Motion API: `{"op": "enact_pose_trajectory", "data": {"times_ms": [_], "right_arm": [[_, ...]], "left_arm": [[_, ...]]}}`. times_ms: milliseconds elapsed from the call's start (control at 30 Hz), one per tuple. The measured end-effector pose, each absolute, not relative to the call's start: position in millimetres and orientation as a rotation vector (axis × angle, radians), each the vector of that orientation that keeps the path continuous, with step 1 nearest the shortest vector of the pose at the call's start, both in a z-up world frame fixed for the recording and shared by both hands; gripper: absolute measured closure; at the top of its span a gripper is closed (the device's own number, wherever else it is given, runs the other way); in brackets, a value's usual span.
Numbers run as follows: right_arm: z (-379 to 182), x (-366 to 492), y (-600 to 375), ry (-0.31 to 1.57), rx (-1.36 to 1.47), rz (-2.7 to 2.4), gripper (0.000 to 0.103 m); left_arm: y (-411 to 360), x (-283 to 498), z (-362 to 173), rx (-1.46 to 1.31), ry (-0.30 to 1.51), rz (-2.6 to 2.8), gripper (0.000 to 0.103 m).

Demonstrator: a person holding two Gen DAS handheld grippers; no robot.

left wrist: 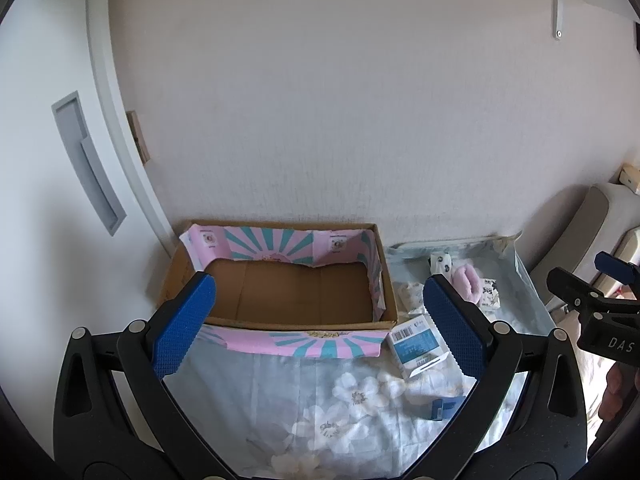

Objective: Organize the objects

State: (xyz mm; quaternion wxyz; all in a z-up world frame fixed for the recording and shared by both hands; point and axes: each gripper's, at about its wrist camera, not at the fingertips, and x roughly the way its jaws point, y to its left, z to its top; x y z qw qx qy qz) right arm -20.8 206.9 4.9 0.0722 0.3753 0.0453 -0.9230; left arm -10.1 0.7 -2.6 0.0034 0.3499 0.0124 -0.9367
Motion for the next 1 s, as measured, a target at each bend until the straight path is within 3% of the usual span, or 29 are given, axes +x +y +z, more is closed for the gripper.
{"op": "enact_pose_trajectory", "data": {"times_ms": [1000], "right_arm": [[6.8,-21.6,203.6,0.145,1.117,-2.786,0.0]], "left_arm": [[2.8,-8.7,-0.4,1.068,0.086,-2.906,0.0]]}}
